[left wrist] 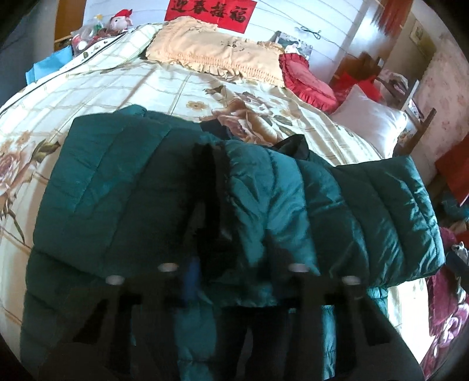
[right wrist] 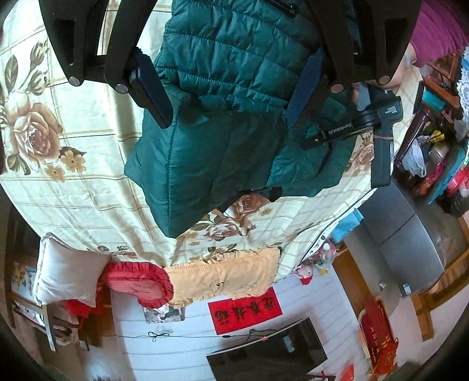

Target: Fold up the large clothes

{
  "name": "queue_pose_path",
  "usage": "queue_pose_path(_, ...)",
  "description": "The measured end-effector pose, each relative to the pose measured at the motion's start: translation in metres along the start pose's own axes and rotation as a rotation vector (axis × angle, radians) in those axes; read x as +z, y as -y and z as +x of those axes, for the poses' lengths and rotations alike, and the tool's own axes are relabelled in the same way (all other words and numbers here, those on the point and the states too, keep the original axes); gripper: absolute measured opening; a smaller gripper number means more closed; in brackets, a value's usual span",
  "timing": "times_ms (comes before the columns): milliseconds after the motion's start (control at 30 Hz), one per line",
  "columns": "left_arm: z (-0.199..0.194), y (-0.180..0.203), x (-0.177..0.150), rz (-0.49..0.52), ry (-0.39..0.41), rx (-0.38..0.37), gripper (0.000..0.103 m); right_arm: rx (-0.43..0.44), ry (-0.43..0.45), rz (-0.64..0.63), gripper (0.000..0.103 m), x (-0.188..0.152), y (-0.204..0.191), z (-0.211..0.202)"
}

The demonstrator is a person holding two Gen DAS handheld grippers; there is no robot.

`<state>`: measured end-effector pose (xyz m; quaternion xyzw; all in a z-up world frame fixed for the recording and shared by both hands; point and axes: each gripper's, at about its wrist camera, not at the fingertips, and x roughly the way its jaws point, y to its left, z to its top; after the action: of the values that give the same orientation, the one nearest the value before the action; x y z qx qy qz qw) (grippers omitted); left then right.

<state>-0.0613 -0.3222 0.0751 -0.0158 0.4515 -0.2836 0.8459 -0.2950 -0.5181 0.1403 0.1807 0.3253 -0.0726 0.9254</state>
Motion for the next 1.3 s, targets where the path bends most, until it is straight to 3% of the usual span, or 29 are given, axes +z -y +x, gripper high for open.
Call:
queue_pose_path(200, -0.034, -0.014, 0.013, 0.022, 0.101, 0.017, 0.021, -0.013, 0.034, 0.025, 0.078, 0.007, -0.002, 0.001)
queue_pose_path(367, -0.063, -0.05, 0.028, 0.035, 0.183, 0.112, 0.021, -0.045, 0.03, 0.027, 0.078, 0.016, -0.004, 0.019)
queue_pose_path(600, -0.043, -0.097, 0.019, -0.027, 0.122, 0.167, 0.021, -0.088, -0.026, -0.011, 0.076, 0.022, -0.022, 0.082)
queue_pose_path(733, -0.02, -0.102, 0.006, -0.034, 0.075, 0.173, 0.021, -0.188, -0.155, -0.051, 0.076, 0.007, -0.026, 0.144)
queue_pose_path(800, -0.018, -0.101, 0.006, -0.029, 0.071, 0.174, 0.022, -0.215, -0.168, -0.063, 0.077, -0.002, -0.024, 0.163)
queue_pose_path(900, -0.021, -0.101, 0.008, -0.025, 0.059, 0.171, 0.032, -0.239, -0.15, -0.067, 0.078, 0.0, -0.025, 0.166)
queue_pose_path(1000, -0.034, -0.107, 0.01, -0.038, 0.058, 0.16, 0.034, -0.194, -0.121, -0.02, 0.078, 0.005, -0.022, 0.146)
queue_pose_path(1100, -0.053, -0.108, 0.012, -0.053, 0.107, 0.175, 0.042, -0.141, -0.054, 0.017, 0.078, 0.01, -0.017, 0.113)
queue_pose_path(1167, -0.063, -0.103, 0.014, -0.038, 0.153, 0.18, 0.057, -0.148, -0.043, 0.017, 0.078, 0.013, -0.017, 0.103)
queue_pose_path(1233, -0.068, -0.092, 0.016, -0.005, 0.194, 0.181, 0.065, -0.165, -0.051, 0.018, 0.078, 0.015, -0.016, 0.1)
queue_pose_path(1300, -0.064, -0.083, 0.018, 0.028, 0.208, 0.199, 0.065, -0.197, -0.051, 0.023, 0.078, 0.018, -0.013, 0.101)
